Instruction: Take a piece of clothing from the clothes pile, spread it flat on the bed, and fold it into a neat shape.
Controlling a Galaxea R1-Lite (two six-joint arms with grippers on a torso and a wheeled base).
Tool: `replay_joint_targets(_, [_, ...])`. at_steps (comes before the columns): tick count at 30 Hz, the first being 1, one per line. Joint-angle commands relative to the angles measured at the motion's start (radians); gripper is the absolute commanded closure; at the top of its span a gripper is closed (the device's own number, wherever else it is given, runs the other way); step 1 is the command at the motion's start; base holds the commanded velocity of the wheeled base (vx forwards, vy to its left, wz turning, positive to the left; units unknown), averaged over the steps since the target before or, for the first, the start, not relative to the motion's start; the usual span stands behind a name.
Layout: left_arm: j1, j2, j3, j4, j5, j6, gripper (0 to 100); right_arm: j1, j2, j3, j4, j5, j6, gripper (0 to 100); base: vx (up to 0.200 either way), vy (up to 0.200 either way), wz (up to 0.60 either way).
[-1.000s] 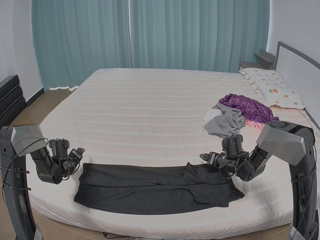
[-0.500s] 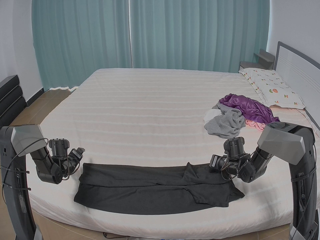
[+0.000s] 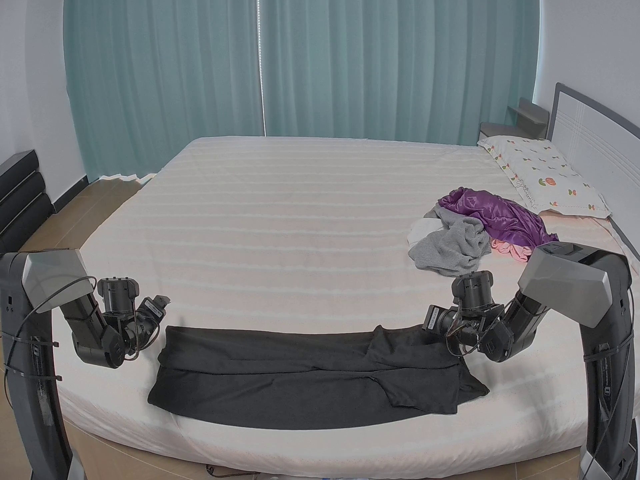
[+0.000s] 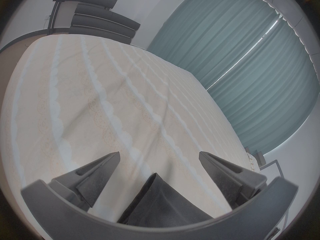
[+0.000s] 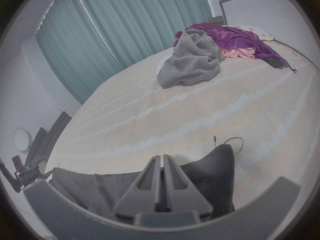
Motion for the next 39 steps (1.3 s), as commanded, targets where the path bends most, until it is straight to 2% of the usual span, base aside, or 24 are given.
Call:
replay_joint_targets(1, [0.0, -0.002, -0.001, 0.0, 0.0, -0.001, 0, 0.0, 0.0, 0.009, -0.005, 0.002, 0.003, 0, 0.0, 0.0, 0.0])
replay_joint_targets(5, [-0.001, -0.008, 0.008, 0.0, -0.002, -0.001, 0, -0.014, -0.039, 0.03, -0.015, 0.004, 0.04, 0, 0.0, 0.0, 0.0])
replay_joint_targets(13, [-0.001, -0.077, 0.067, -0.002, -0.005, -0.001, 0, -0.028, -0.204, 0.202, -0.038, 0.004, 0.247, 0, 0.0, 0.0, 0.0])
replay_joint_targets(15, [-0.001, -0.1, 0.091, -0.002, -0.006, -0.001, 0, -0.025, -0.241, 0.268, -0.075, 0.004, 0.303, 0, 0.0, 0.0, 0.0])
replay_joint_targets(16, [-0.001, -0.1, 0.091, -0.002, -0.006, -0.001, 0, -0.025, -0.241, 0.268, -0.075, 0.004, 0.303, 0, 0.0, 0.0, 0.0])
replay_joint_targets(18, [-0.004, -0.143, 0.148, -0.002, -0.011, -0.005, 0, -0.026, -0.299, 0.386, -0.136, 0.004, 0.395, 0, 0.0, 0.0, 0.0])
replay_joint_targets(20, [-0.023, -0.161, 0.205, -0.002, -0.014, -0.007, 0, -0.032, -0.324, 0.476, -0.189, 0.013, 0.452, 0, 0.0, 0.0, 0.0])
replay_joint_targets(21, [-0.035, -0.169, 0.235, -0.003, -0.012, -0.007, 0, -0.032, -0.324, 0.476, -0.189, 0.013, 0.452, 0, 0.0, 0.0, 0.0])
replay_joint_targets(22, [-0.043, -0.175, 0.257, -0.013, -0.012, -0.01, 0, -0.054, -0.319, 0.552, -0.261, 0.042, 0.487, 0, 0.0, 0.0, 0.0])
replay_joint_targets(26, [-0.064, -0.207, 0.367, -0.062, -0.012, -0.011, 0, -0.072, -0.276, 0.668, -0.426, 0.101, 0.503, 0, -0.05, 0.0, 0.0])
replay_joint_targets(30, [-0.096, -0.203, 0.452, -0.105, -0.012, -0.033, 0, -0.071, -0.241, 0.726, -0.535, 0.111, 0.504, 0, -0.2, 0.0, 0.0])
replay_joint_targets(34, [-0.116, -0.201, 0.522, -0.143, -0.012, -0.025, 0, -0.072, -0.217, 0.736, -0.558, 0.114, 0.507, 0, -0.2, 0.0, 0.0])
replay_joint_targets(39, [-0.141, -0.167, 0.582, -0.181, -0.008, -0.016, 0, -0.072, -0.192, 0.754, -0.571, 0.116, 0.553, 0, 0.0, 0.0, 0.0])
